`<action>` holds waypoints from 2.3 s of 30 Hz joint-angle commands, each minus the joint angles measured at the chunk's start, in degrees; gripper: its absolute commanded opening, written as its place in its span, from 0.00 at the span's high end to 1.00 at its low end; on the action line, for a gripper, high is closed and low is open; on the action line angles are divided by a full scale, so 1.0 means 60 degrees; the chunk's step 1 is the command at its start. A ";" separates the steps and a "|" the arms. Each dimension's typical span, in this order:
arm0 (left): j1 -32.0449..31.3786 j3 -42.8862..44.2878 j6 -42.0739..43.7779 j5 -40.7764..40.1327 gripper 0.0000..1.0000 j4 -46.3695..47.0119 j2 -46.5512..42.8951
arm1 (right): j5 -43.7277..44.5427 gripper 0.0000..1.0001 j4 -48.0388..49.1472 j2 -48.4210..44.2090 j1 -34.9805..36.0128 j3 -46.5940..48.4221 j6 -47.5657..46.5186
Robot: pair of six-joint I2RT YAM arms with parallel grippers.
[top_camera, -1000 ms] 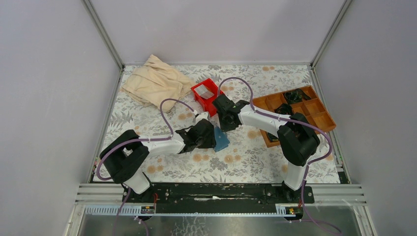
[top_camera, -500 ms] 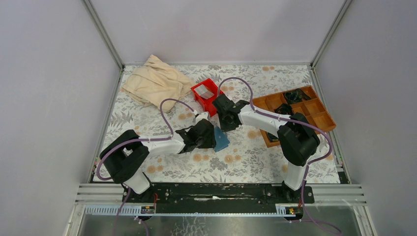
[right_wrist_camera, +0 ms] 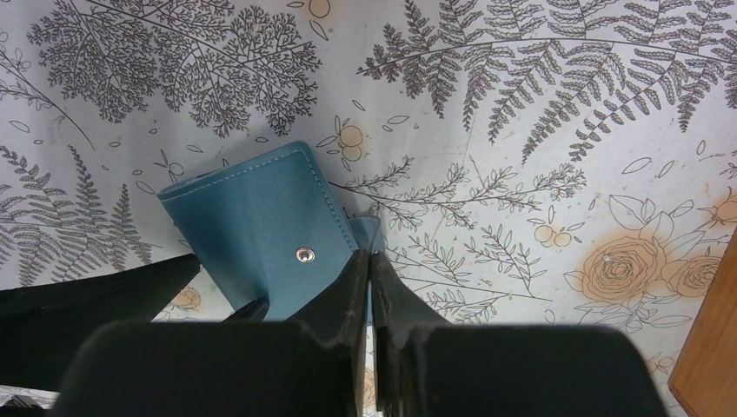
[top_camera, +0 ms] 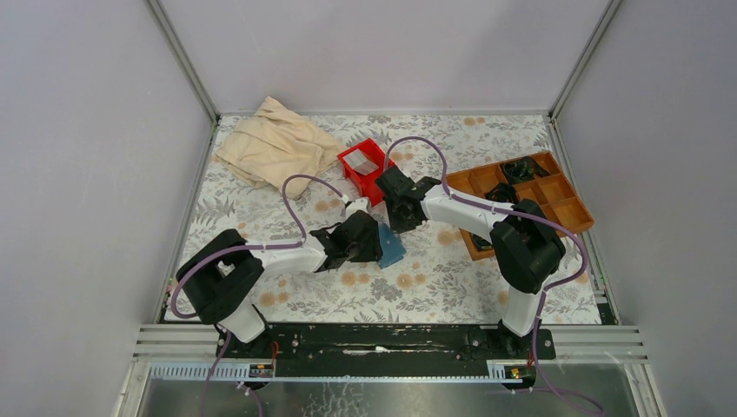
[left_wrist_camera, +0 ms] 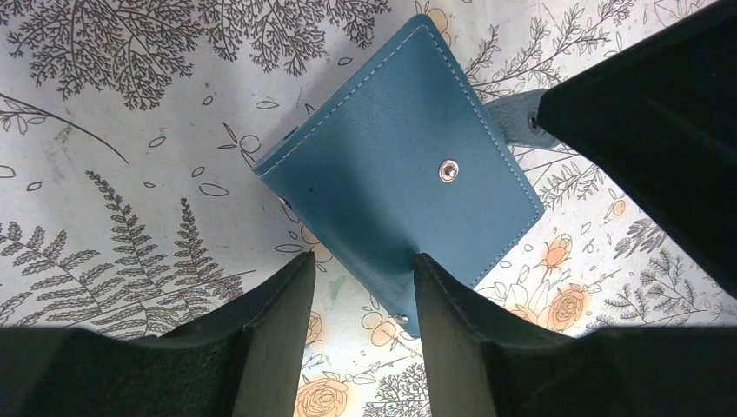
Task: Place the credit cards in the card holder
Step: Close the card holder at the center of the board.
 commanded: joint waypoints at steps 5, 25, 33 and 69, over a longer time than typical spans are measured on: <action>-0.0071 -0.0351 -0.0083 0.0127 0.47 0.0026 0.0285 | -0.0246 0.95 0.0012 -0.0449 -0.0032 0.0123 -0.0039; -0.0001 -0.0591 -0.0200 0.0149 0.49 0.0246 0.0285 | -0.0317 1.00 0.0072 0.0206 0.0740 0.0337 -0.0076; 0.0017 -0.0625 -0.0228 0.0163 0.49 0.0253 0.0269 | -0.0299 1.00 0.0163 0.0375 0.0823 0.0301 -0.0096; 0.0152 -0.0756 -0.0134 0.0290 0.49 0.0456 0.0335 | -0.0453 1.00 0.0119 0.0775 0.0928 0.0522 -0.0027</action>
